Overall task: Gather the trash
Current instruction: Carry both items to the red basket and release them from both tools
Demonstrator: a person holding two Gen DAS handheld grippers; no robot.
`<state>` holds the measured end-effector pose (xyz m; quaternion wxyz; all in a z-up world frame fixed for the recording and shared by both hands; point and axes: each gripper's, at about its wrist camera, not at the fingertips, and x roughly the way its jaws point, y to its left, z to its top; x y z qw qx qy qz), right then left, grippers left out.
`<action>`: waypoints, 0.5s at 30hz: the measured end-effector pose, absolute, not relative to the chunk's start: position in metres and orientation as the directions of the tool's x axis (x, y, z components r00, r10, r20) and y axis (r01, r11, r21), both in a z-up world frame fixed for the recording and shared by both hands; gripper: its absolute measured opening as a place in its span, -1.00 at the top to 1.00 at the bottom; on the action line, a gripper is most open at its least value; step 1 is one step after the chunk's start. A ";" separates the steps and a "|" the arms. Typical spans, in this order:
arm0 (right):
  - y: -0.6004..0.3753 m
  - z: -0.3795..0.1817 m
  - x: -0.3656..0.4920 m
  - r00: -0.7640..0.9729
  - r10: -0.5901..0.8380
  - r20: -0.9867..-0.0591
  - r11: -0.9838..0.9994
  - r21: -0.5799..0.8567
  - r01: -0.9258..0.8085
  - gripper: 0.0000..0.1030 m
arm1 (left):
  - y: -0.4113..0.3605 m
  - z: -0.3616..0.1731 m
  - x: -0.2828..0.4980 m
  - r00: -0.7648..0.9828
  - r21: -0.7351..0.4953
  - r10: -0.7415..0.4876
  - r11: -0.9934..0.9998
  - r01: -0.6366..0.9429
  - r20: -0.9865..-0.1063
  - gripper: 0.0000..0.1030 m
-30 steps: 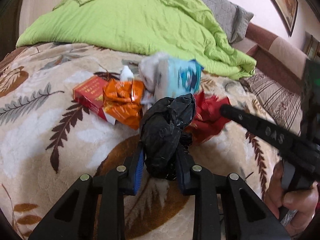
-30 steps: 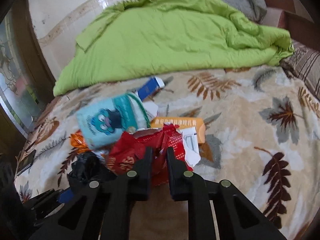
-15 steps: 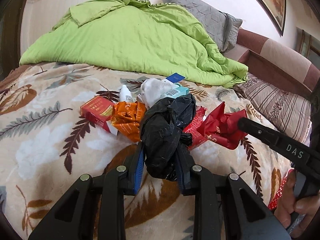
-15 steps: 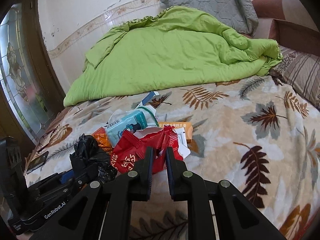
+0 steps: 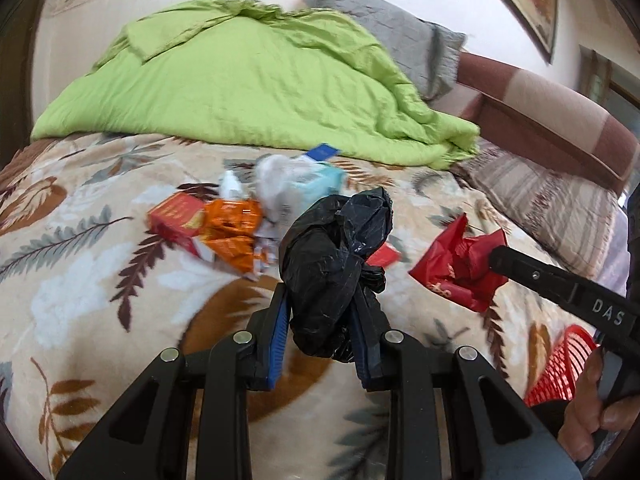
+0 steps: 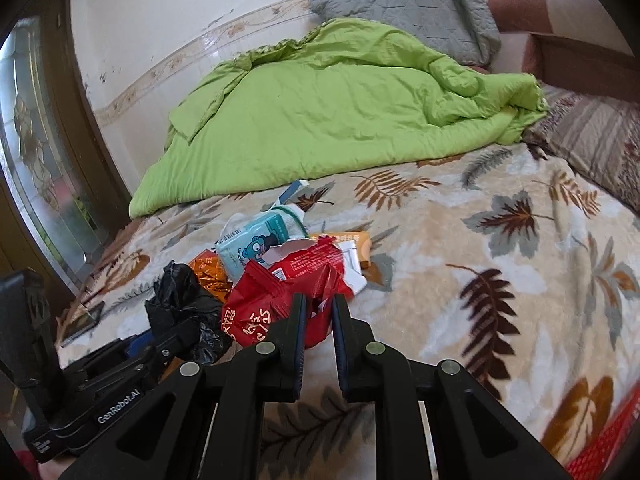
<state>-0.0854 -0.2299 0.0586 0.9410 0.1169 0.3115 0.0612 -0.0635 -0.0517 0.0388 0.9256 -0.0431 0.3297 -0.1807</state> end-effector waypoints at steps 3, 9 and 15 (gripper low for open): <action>-0.252 0.063 -0.109 0.799 0.193 -0.570 0.953 0.303 -0.013 0.73 | -0.071 0.043 -0.076 0.691 -0.191 -0.412 0.907 0.377 -0.594 0.48; -0.319 0.081 -0.169 0.825 0.100 -0.557 0.946 0.309 0.094 0.73 | -0.135 0.062 -0.108 0.586 -0.216 -0.561 0.804 0.553 -0.585 0.48; -0.403 0.099 -0.236 0.817 -0.096 -0.569 0.909 0.284 0.305 0.72 | -0.217 0.080 -0.138 0.432 -0.261 -0.684 0.665 0.700 -0.588 0.47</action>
